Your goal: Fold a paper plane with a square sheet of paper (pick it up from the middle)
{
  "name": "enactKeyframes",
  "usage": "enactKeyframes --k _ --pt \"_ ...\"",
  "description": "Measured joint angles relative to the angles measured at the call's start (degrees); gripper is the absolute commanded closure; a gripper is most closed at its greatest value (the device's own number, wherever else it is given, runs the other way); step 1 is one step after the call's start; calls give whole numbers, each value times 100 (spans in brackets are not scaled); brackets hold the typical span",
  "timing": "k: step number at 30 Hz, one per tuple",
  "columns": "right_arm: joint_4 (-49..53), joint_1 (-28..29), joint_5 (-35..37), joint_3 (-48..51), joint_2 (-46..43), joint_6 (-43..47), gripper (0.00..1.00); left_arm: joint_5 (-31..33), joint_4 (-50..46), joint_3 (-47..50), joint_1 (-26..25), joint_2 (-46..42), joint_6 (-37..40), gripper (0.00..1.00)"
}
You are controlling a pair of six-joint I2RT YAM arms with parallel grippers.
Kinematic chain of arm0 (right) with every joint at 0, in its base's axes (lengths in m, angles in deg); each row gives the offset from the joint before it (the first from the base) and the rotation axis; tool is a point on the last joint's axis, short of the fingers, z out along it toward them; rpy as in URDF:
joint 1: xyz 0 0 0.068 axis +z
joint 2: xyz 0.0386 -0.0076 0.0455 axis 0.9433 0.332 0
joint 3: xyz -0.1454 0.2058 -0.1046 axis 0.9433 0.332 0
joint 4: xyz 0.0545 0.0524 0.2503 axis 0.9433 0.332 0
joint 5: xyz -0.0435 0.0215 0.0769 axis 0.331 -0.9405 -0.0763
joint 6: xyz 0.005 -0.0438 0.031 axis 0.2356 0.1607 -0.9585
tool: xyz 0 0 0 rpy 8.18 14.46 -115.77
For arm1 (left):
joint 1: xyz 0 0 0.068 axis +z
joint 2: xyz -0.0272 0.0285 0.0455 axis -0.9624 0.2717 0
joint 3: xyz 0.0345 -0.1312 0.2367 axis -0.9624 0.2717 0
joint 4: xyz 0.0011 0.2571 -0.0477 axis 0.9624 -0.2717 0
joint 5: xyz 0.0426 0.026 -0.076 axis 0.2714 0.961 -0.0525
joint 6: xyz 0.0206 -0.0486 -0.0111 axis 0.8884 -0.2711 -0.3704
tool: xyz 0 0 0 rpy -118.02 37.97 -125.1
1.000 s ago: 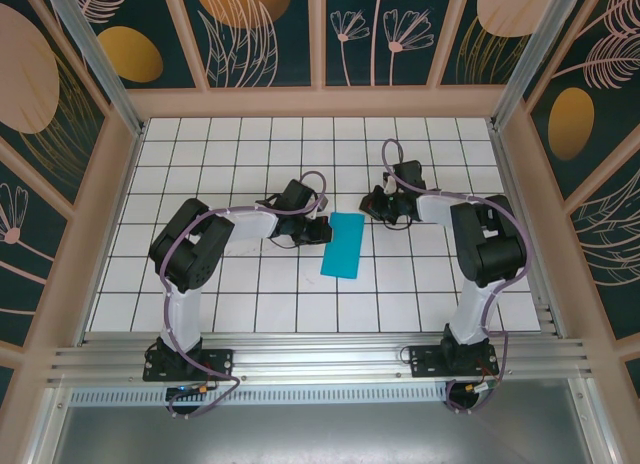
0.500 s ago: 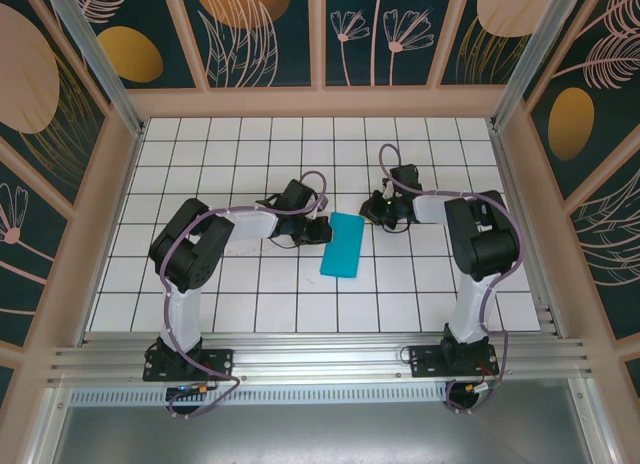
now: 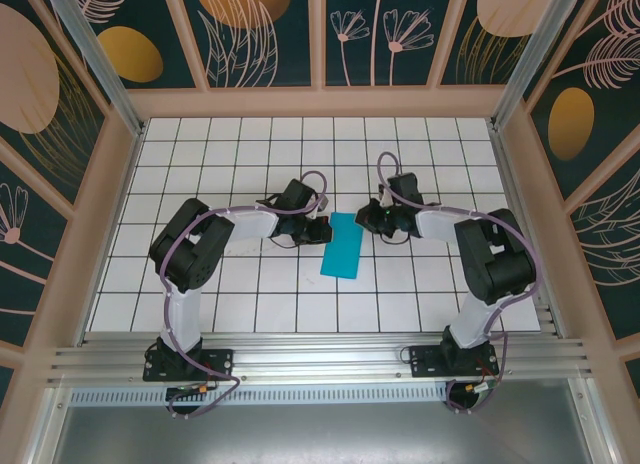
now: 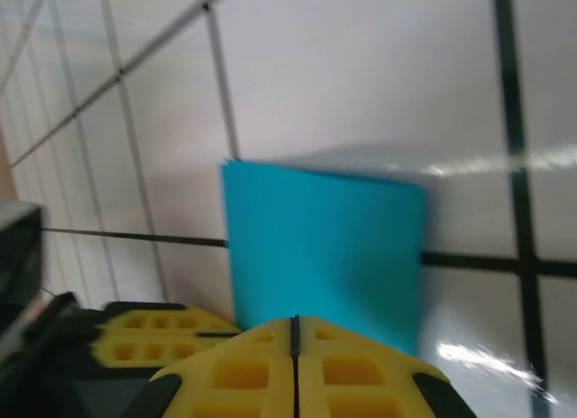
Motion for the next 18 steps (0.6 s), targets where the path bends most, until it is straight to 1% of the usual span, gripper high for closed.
enactKeyframes --k 4,9,13,18 --pt "11 0 17 107 234 -13 91 9 -2 0 0 0 0 100" --pt "22 2 37 103 208 -2 90 9 -2 -7 0 4 0 100" --pt "70 66 -59 151 -120 15 90 7 -2 -7 0 4 0 100" --pt "-157 328 -225 442 -562 2 90 7 -7 -11 0 4 0 100"
